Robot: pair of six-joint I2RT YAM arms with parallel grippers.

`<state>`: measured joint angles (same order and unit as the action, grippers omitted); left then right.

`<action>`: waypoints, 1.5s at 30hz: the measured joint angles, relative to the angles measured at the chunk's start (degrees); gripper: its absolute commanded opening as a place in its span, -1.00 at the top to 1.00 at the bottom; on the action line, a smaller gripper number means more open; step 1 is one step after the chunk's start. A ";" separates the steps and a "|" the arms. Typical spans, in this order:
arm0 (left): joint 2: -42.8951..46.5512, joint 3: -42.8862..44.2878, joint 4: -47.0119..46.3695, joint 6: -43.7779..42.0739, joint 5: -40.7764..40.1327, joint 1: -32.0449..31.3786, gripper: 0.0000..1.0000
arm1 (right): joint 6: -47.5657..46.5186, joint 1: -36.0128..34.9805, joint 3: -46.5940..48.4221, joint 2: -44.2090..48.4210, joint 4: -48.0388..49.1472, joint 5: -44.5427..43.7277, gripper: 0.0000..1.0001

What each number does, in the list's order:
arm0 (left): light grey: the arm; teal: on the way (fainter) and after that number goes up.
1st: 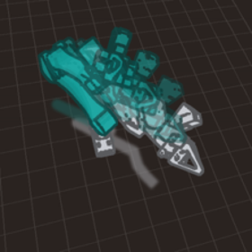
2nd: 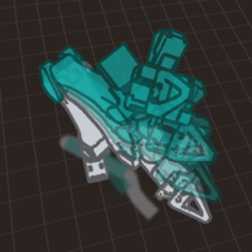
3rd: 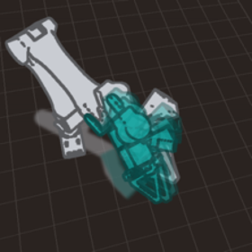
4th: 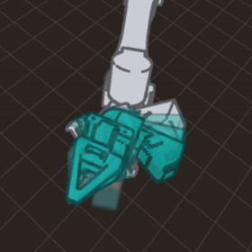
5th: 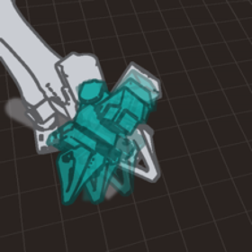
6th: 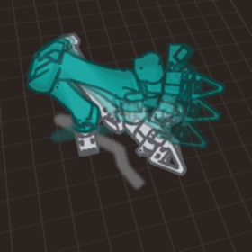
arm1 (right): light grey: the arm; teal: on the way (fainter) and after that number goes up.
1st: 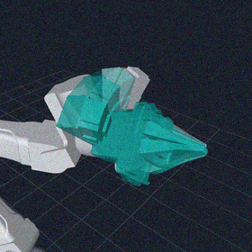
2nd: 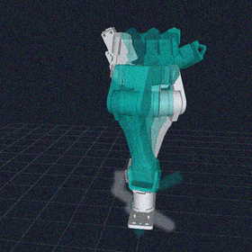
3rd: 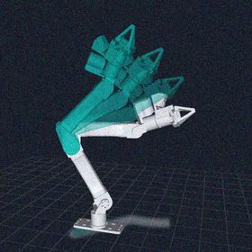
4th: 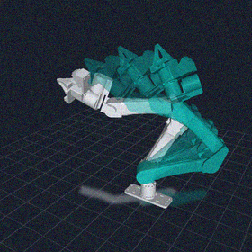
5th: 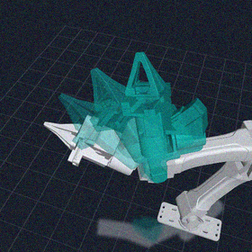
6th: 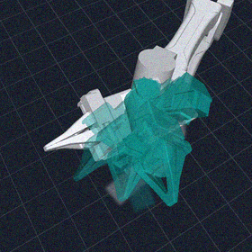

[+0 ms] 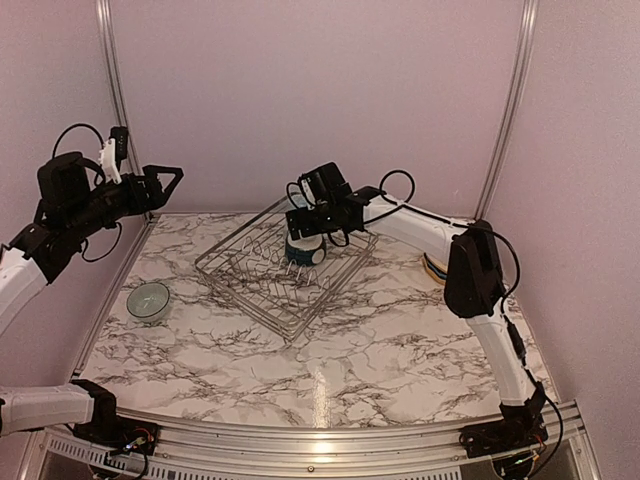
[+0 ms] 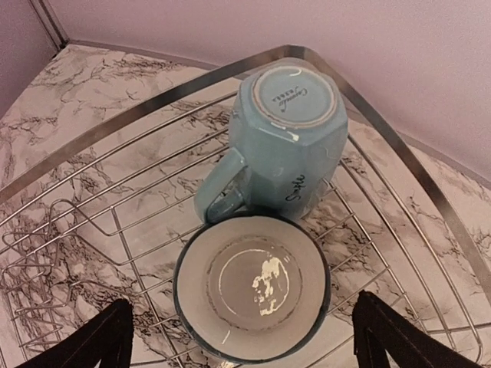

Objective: Unload the mixed dishes from the dish rack
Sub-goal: Grab the bowl from the dish rack.

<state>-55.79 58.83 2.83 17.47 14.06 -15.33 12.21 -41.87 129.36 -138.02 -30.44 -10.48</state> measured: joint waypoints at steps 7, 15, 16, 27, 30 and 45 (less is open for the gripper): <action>-0.39 -0.22 -0.02 -0.22 -0.02 0.00 -0.98 | -1.81 1.88 3.17 -3.87 3.89 1.05 -0.97; -1.46 -0.24 0.00 -0.83 -0.20 0.00 -0.98 | -4.90 1.90 4.22 -6.82 5.20 1.33 -0.97; -1.64 -0.24 -0.02 -0.96 -0.22 0.00 -0.98 | -4.79 2.03 4.22 -6.97 5.16 2.19 -0.96; -3.43 -0.35 0.00 -1.14 -0.61 0.00 -0.98 | -0.20 3.91 4.09 -7.06 5.55 11.41 -0.67; -3.65 -0.52 0.02 -1.14 -0.61 0.00 -0.98 | -0.33 3.93 3.98 -7.06 5.35 10.73 -0.60; -4.17 -0.52 0.00 -1.11 -0.61 0.00 -0.98 | -4.55 3.85 2.71 -6.51 2.69 2.93 -0.45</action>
<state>-59.96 58.30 2.83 16.36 13.45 -15.33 7.66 -38.02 132.07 -144.53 -27.75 -7.55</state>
